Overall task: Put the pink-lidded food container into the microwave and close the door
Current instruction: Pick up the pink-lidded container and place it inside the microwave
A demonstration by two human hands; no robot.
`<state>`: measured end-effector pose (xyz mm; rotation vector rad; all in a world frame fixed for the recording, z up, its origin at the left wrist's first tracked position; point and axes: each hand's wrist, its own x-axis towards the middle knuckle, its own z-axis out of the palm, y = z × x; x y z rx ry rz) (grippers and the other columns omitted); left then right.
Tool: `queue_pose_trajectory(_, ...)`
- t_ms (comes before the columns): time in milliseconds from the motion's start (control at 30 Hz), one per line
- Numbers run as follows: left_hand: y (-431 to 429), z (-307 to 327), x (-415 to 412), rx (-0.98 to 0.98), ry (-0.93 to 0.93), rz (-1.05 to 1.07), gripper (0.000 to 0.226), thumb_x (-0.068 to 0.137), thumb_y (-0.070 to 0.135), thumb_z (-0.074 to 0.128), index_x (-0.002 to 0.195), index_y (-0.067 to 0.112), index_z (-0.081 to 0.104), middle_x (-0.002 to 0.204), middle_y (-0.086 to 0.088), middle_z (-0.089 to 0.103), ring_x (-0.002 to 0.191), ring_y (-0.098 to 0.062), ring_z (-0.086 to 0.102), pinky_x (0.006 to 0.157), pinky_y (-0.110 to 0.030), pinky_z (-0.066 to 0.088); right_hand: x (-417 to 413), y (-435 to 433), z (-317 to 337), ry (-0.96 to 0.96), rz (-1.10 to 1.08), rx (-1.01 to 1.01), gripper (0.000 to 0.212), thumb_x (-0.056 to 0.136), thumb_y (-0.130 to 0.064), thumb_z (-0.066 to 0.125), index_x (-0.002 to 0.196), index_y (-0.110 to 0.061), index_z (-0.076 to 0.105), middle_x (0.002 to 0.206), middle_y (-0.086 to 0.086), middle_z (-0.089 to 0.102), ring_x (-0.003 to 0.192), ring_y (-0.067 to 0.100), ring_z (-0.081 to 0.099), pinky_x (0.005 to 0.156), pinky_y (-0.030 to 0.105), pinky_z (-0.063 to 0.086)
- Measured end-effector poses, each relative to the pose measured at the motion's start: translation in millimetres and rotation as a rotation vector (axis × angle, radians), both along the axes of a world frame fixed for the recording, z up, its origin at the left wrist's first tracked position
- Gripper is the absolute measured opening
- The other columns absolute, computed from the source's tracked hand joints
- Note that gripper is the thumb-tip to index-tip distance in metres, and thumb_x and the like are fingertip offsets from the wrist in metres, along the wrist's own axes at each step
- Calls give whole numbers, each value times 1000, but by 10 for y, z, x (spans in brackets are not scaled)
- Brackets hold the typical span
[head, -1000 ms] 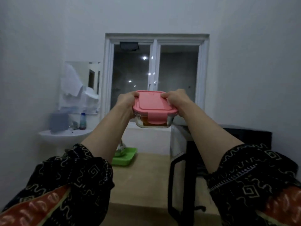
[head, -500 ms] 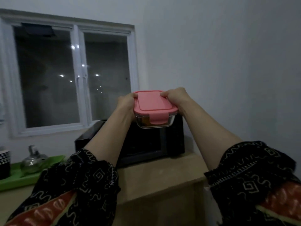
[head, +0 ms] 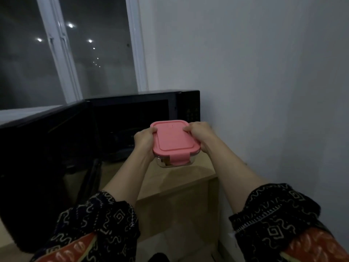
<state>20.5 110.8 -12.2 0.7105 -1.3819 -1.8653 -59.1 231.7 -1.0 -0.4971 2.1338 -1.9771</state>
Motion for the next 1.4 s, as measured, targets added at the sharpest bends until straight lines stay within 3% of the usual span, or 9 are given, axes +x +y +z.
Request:
queue_pose_trajectory(133, -179, -315, -108, 5, -63, 22, 18, 89, 9, 55, 72, 7, 60, 74, -7, 60, 63, -20, 56, 60, -32, 49, -210, -245, -328, -40, 20, 33, 36, 82, -7, 64, 118, -2, 61, 117, 20, 65, 106, 34, 62, 95, 49, 52)
queue_pose_trajectory(233, -307, -529, -174, 15, -124, 57, 10, 89, 11, 54, 90, 6, 63, 75, -6, 60, 64, -19, 55, 59, -31, 48, -365, -452, -577, -60, 44, 69, 45, 82, -8, 65, 125, -3, 56, 123, 19, 62, 110, 32, 61, 97, 47, 50)
queue_pose_trajectory(533, -543, -939, -390, 88, -228, 42, 34, 91, 21, 53, 121, 7, 58, 112, -14, 65, 87, -27, 63, 63, -32, 53, -709, -801, -1056, -157, 61, 112, 41, 82, -6, 64, 122, -7, 59, 120, 19, 64, 107, 33, 62, 95, 47, 52)
queue_pose_trajectory(833, -764, -1097, -642, 175, -126, 154, 21, 89, 12, 55, 108, 6, 63, 116, -20, 65, 101, -32, 63, 93, -44, 52, -897, -913, -1182, -198, 125, 49, 38, 80, -11, 68, 117, -4, 61, 116, 19, 67, 100, 30, 65, 86, 39, 55)
queue_pose_trajectory(1000, -835, -1121, -703, 256, -71, 227, 29, 88, 10, 57, 115, 0, 61, 111, -16, 65, 100, -30, 63, 93, -44, 52, -837, -709, -1075, -278, 488, 119, 56, 85, -30, 64, 137, -29, 43, 118, 2, 59, 95, 19, 62, 70, 30, 55)
queue_pose_trajectory(1100, -831, -1091, -739, 339, 1, 286, 31, 88, 11, 56, 117, 0, 59, 113, -14, 65, 101, -29, 64, 92, -45, 52, -762, -695, -1057, -351, 552, 47, 63, 80, -31, 69, 134, -38, 37, 116, -2, 55, 98, 21, 60, 69, 36, 58)
queue_pose_trajectory(1233, -723, -984, -806, 364, 147, 366, 35, 89, 12, 54, 123, 5, 56, 117, -13, 63, 103, -27, 62, 93, -42, 52, -659, -867, -1095, -362, 299, -202, 54, 76, -23, 74, 118, -25, 39, 116, 3, 55, 97, 23, 60, 68, 44, 58)
queue_pose_trajectory(1333, -718, -902, -821, 292, 162, 377, 29, 87, 15, 58, 117, 16, 55, 114, -9, 60, 101, -25, 59, 90, -40, 52, -628, -936, -1113, -337, 201, -344, 48, 77, -21, 73, 113, -26, 43, 109, 1, 57, 92, 20, 60, 60, 33, 55)
queue_pose_trajectory(1400, -772, -849, -767, 250, 124, 299, 28, 85, 24, 63, 111, 22, 56, 116, -8, 61, 101, -25, 60, 90, -43, 52, -669, -919, -1099, -338, 185, -402, 44, 77, -20, 71, 115, -23, 48, 113, 5, 60, 95, 21, 61, 64, 30, 53)
